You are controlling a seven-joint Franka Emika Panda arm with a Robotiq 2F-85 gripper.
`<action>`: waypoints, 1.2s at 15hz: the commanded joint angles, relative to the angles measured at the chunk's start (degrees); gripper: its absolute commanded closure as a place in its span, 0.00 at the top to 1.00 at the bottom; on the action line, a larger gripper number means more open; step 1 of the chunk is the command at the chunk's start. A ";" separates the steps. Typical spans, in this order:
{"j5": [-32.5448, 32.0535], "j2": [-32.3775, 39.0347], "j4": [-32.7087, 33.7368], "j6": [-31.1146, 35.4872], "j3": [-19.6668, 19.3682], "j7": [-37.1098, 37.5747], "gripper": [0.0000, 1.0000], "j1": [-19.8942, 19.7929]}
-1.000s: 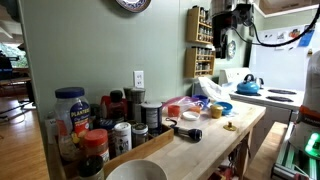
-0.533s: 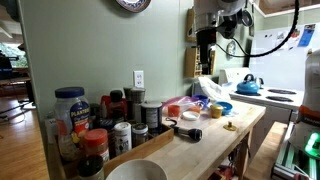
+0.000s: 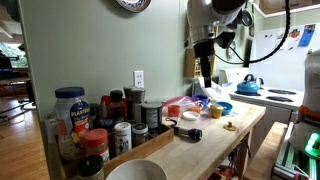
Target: Pick up the flash light and place it standing with the light facing downwards on the table
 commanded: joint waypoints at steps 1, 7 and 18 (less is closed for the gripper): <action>-6.66 7.98 -0.23 9.46 2.12 3.96 1.00 0.92; -14.72 13.54 -0.03 15.26 1.09 9.41 1.00 1.92; -16.05 18.92 0.52 25.82 -0.90 9.19 1.00 1.42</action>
